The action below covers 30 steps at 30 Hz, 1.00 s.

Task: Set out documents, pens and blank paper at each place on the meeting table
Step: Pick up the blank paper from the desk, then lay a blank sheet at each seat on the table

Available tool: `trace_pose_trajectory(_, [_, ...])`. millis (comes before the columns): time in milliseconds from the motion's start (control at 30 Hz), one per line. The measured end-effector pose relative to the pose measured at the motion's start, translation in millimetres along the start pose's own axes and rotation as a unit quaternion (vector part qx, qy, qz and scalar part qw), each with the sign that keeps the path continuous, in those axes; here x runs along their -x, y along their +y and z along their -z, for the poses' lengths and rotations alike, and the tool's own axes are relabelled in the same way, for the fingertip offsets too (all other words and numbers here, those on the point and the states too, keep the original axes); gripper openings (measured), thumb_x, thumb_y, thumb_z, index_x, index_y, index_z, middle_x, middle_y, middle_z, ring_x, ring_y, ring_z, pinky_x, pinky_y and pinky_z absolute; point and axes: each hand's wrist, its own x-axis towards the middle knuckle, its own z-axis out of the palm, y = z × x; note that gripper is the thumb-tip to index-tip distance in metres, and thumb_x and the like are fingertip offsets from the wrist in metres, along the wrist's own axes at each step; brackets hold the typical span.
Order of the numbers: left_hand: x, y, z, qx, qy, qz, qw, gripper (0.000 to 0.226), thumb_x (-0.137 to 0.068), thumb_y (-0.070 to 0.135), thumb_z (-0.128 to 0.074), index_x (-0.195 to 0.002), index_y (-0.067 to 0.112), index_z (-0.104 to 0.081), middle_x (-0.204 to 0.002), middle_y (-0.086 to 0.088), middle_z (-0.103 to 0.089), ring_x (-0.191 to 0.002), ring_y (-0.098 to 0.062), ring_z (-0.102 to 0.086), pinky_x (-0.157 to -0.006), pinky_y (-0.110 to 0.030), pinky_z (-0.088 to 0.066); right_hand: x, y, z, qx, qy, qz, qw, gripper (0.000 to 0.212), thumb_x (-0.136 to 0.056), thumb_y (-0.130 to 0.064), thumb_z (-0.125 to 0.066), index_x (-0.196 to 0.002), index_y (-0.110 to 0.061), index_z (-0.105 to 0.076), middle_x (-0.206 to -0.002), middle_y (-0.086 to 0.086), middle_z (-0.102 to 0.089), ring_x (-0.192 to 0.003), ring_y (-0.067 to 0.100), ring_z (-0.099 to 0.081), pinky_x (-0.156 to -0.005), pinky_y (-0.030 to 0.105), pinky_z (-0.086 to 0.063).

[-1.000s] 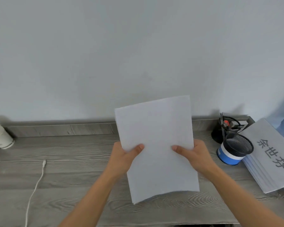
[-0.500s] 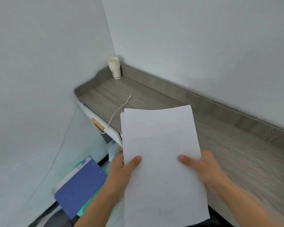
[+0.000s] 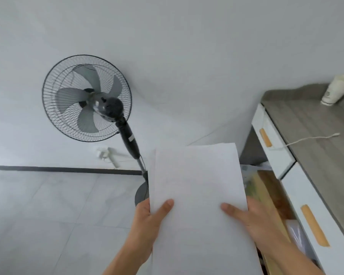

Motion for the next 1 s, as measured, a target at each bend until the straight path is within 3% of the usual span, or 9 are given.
trace_pose_trajectory(167, [26,7,121,0.054,0.118,-0.013,0.991,0.019,-0.089,0.016,-0.063,-0.099,0.002,-0.070,-0.095,-0.017,-0.076,-0.087,-0.036,-0.073,-0.079,-0.048,-0.057,-20,1,-132,0.061,-0.090,0.023,0.994,0.021,-0.081,-0.016,-0.072,-0.100,-0.009,-0.073,-0.093,0.005,-0.079,-0.083,0.025,-0.076,-0.070,0.035,-0.060])
trace_pose_trajectory(300, [48,1,208,0.071,0.231,-0.029,0.970,0.019,-0.088,0.017,-0.063,-0.098,0.002,-0.070,-0.092,-0.017,-0.076,-0.085,-0.037,-0.073,-0.079,-0.053,-0.058,-30,11,-232,0.096,-0.172,0.011,0.980,0.013,-0.083,-0.014,-0.071,-0.094,-0.007,-0.074,-0.087,0.008,-0.079,-0.076,0.024,-0.076,-0.059,0.028,-0.058])
trace_pose_trajectory(400, [66,-8,259,0.089,0.301,-0.035,0.949,0.018,-0.089,0.017,-0.063,-0.097,0.002,-0.070,-0.088,-0.017,-0.076,-0.081,-0.036,-0.073,-0.074,-0.051,-0.059,-37,20,-296,0.107,-0.234,-0.004,0.966,0.021,-0.081,-0.016,-0.072,-0.100,-0.008,-0.072,-0.093,0.011,-0.078,-0.083,0.031,-0.075,-0.068,0.038,-0.060])
trace_pose_trajectory(500, [79,-16,302,0.105,0.376,-0.039,0.920,0.017,-0.090,0.017,-0.062,-0.094,0.002,-0.070,-0.085,-0.016,-0.077,-0.078,-0.034,-0.074,-0.069,-0.047,-0.060,-49,31,-353,0.149,-0.297,0.000,0.943,0.029,-0.075,-0.029,-0.080,-0.098,-0.015,-0.071,-0.095,0.009,-0.078,-0.085,0.032,-0.074,-0.077,0.045,-0.059])
trace_pose_trajectory(633, [83,-16,350,0.124,0.444,-0.043,0.886,0.016,-0.092,0.015,-0.059,-0.092,0.004,-0.070,-0.083,-0.013,-0.077,-0.076,-0.030,-0.074,-0.066,-0.042,-0.061,-71,44,-430,0.211,-0.363,0.029,0.907,0.035,-0.074,-0.039,-0.071,-0.100,-0.015,-0.067,-0.092,0.003,-0.078,-0.084,0.025,-0.075,-0.079,0.049,-0.059])
trace_pose_trajectory(800, [58,0,416,0.137,0.523,-0.053,0.839,0.017,-0.093,0.017,-0.056,-0.095,0.007,-0.069,-0.086,-0.006,-0.078,-0.079,-0.024,-0.075,-0.066,-0.035,-0.061,-117,51,-540,0.241,-0.433,0.055,0.867,0.019,-0.089,-0.029,-0.066,-0.098,-0.013,-0.064,-0.092,0.005,-0.077,-0.084,0.027,-0.074,-0.078,0.051,-0.059])
trace_pose_trajectory(1000, [47,29,491,0.190,0.609,-0.068,0.767,0.020,-0.096,0.017,-0.052,-0.100,0.009,-0.069,-0.091,-0.004,-0.078,-0.084,-0.022,-0.075,-0.072,-0.037,-0.059,-147,43,-680,0.268,-0.539,0.067,0.795,0.027,-0.091,-0.031,-0.066,-0.095,-0.005,-0.060,-0.091,0.019,-0.071,-0.082,0.043,-0.068,-0.075,0.058,-0.056])
